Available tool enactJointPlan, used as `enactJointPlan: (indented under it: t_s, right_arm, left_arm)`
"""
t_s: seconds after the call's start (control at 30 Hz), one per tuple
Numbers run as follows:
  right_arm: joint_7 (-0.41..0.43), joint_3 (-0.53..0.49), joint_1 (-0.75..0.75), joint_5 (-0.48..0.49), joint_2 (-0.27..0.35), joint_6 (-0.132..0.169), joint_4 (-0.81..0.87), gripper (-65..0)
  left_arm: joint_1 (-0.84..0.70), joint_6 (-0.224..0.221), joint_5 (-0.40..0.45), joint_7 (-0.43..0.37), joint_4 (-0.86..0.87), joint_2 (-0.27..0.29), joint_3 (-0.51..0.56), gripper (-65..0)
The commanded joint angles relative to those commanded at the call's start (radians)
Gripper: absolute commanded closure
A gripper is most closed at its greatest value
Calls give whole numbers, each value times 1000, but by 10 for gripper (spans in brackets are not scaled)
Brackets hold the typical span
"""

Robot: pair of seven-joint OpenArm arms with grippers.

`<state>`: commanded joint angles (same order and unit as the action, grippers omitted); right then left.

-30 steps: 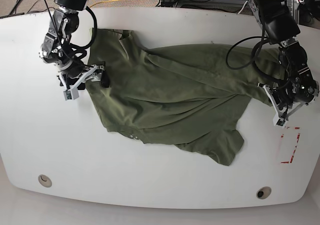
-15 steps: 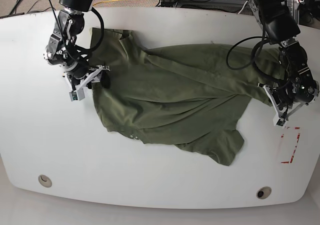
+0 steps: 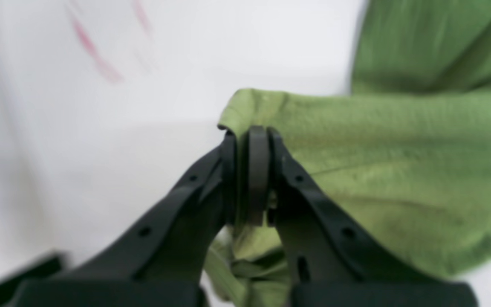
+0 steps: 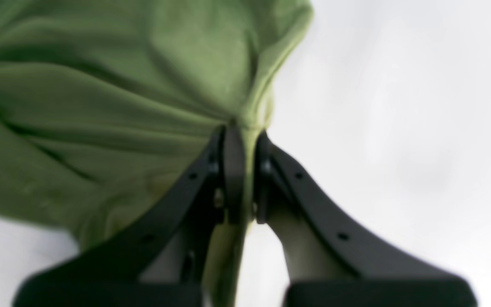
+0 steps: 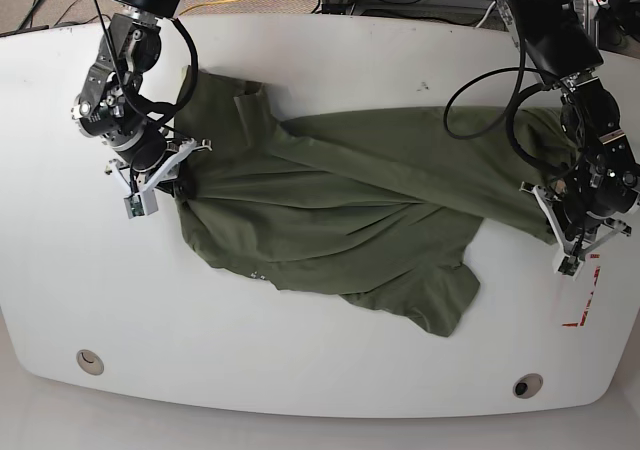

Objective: Layout the t-shirt on the table in an organized manner, then fold the t-shirt properly
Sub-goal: 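Lift the shirt with both grippers and lay it flat across the table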

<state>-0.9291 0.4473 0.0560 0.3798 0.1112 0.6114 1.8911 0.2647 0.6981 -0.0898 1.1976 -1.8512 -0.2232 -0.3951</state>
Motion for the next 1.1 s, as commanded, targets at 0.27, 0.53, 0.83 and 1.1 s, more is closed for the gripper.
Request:
enactJointPlan:
  t_s: [0.27, 0.53, 0.83, 1.1]
  right_arm:
    - [-14, 0, -49, 2, 28, 6, 104, 0]
    - [-15, -8, -222, 2, 114, 6, 26, 0]
    - [-37, -114, -588, -3, 249, 8, -213, 0]
    - [-37, -253, -993, -6, 341, 8, -440, 0]
  left_arm:
    - [140, 0, -3, 75, -123, 0, -5, 0]
    - [313, 0, -2, 97, -120, -21, 0, 0]
    - [577, 0, 3, 100, -94, -18, 84, 0]
    - [859, 0, 0, 100, 46, 17, 107, 0]
